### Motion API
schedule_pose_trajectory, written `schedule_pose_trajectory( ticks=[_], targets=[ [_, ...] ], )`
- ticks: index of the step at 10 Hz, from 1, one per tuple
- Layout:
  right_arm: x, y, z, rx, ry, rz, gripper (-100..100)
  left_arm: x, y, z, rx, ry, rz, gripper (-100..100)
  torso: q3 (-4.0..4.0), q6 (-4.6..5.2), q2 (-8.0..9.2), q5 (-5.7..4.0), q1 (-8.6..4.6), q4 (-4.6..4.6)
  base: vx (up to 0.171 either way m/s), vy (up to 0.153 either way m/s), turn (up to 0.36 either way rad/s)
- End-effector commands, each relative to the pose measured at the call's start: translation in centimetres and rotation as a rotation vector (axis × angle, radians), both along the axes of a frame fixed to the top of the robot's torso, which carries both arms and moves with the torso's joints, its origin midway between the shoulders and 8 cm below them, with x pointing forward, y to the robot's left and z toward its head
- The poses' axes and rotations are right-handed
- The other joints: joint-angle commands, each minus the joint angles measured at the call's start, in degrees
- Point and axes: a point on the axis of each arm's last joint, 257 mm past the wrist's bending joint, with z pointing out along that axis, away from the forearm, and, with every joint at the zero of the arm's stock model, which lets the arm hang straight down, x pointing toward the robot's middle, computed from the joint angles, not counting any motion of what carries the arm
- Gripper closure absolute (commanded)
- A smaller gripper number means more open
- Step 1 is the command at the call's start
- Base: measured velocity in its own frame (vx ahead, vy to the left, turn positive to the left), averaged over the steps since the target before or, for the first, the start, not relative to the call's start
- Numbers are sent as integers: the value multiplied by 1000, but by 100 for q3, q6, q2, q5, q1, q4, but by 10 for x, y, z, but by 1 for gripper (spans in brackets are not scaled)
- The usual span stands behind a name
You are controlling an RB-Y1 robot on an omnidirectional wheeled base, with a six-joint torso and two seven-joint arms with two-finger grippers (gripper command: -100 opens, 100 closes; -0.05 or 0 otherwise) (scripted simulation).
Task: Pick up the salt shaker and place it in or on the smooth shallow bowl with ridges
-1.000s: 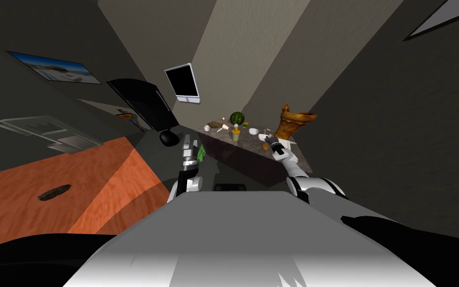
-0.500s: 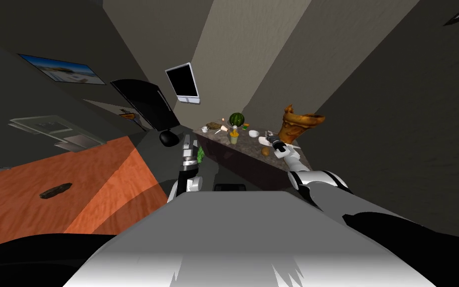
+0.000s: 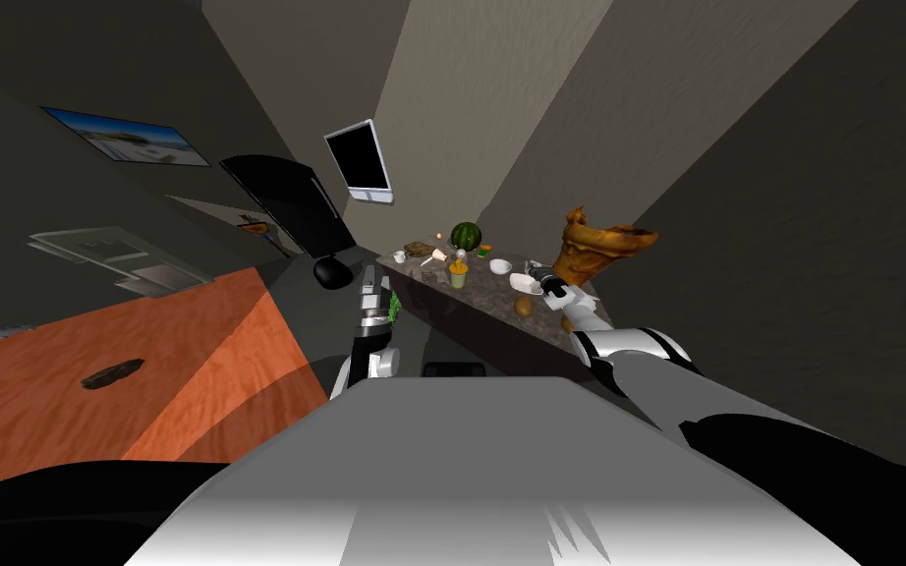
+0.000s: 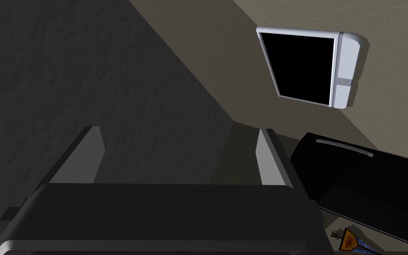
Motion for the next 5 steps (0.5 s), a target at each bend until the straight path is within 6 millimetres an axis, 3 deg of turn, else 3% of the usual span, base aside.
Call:
schedule_pose_trajectory(
  ticks=[1,5],
  targets=[
    [0,0,0,0,0,0,-100,0,0,0,0,0,0,0,0,0,0,0,0,0,11,-10,0],
    [0,0,0,0,0,0,-100,0,0,0,0,0,0,0,18,0,29,6,23,8,1,-1,0]
  ],
)
